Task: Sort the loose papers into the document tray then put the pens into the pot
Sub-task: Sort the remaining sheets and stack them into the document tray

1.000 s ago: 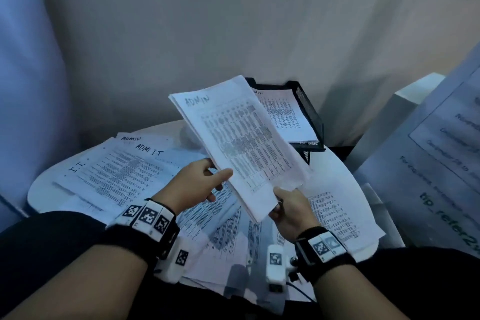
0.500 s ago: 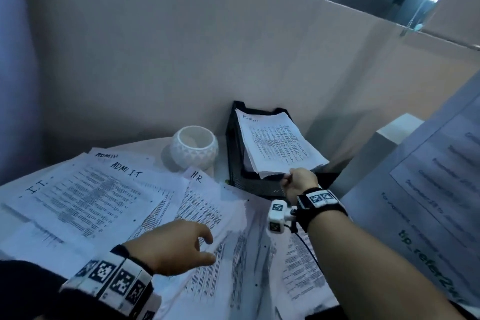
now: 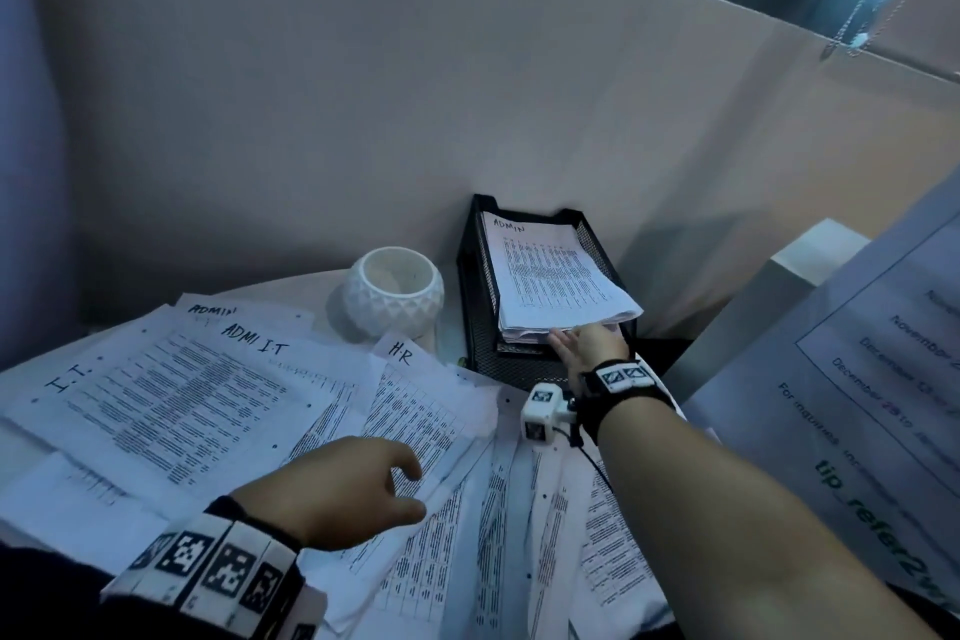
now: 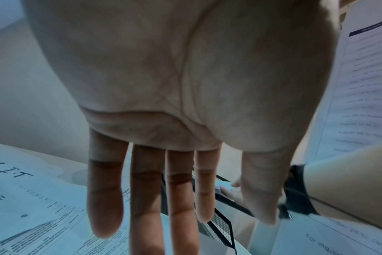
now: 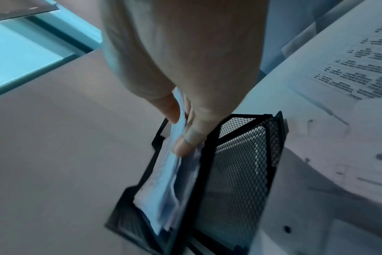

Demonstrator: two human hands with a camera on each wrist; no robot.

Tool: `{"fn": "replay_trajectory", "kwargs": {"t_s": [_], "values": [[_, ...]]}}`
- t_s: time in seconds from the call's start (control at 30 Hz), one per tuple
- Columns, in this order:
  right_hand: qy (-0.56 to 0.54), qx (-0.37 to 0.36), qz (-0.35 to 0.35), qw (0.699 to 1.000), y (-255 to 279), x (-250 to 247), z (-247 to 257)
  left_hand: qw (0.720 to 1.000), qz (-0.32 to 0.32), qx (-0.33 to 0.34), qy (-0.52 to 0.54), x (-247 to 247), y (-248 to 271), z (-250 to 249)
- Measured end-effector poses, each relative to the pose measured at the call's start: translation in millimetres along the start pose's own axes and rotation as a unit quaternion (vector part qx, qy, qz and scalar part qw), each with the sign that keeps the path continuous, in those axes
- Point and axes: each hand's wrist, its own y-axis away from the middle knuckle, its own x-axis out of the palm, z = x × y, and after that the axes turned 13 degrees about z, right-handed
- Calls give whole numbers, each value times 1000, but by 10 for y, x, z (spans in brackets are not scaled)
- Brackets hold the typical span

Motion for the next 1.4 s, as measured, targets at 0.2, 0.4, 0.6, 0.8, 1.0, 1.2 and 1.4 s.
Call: {"fn": "replay_trajectory", "kwargs": {"t_s": [0.2, 0.4, 0.6, 0.8, 1.0, 1.2, 1.4], "values": [[292, -58, -39, 954, 495, -69, -647, 1000, -20, -12, 6, -73, -2, 25], [278, 84, 17, 957, 777, -89, -1449, 999, -32, -16, 11, -109, 51, 59], [222, 169, 4, 960, 687, 18, -1650, 998, -47, -14, 32, -186, 125, 145], [248, 210, 54, 944, 658, 139, -1801, 998, -54, -14, 35, -261, 122, 178], [390, 52, 76, 916, 731, 220, -1737, 998, -43, -14, 41, -314, 107, 190], [367, -124, 139, 912, 1076, -43, -1201, 996, -67, -30, 50, -316, 119, 118], [196, -173, 201, 944, 1361, -281, -592, 964, -214, -18, 156, -337, 59, 32]]}}
